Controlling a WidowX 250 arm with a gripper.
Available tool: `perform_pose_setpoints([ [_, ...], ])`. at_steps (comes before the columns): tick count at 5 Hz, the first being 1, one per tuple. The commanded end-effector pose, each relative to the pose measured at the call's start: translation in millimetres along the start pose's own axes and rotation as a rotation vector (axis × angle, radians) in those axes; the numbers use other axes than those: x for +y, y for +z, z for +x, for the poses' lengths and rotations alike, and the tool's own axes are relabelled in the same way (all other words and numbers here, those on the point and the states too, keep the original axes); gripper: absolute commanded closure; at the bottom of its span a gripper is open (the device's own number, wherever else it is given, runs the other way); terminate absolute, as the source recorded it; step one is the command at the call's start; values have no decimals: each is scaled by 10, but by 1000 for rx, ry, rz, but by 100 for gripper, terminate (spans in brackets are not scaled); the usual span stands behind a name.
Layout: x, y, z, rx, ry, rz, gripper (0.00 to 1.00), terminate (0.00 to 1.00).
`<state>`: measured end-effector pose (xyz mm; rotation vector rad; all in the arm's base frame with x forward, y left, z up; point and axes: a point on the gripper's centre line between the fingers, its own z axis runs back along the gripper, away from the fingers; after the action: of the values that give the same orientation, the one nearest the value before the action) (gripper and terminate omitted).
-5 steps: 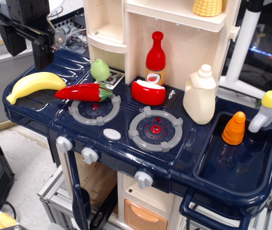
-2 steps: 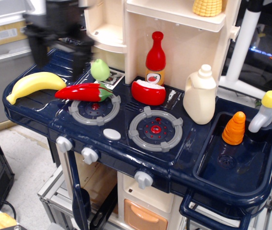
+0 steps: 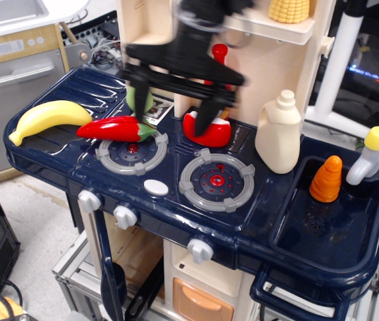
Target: Put detergent in sink
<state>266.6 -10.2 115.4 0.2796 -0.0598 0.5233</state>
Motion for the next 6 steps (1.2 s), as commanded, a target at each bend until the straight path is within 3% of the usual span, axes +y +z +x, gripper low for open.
perform_pose_setpoints([
  [1,-783,550,49,-46,254,-49,0,0],
  [2,-1067,760,-17,-26,284,-62,0,0],
  [3,-1172,733,2,-65,305,-74,0,0],
  [4,-1138,551,92,-125,333,-110,0,0],
  [6,-997,326,294,-233,330,-113,0,0],
])
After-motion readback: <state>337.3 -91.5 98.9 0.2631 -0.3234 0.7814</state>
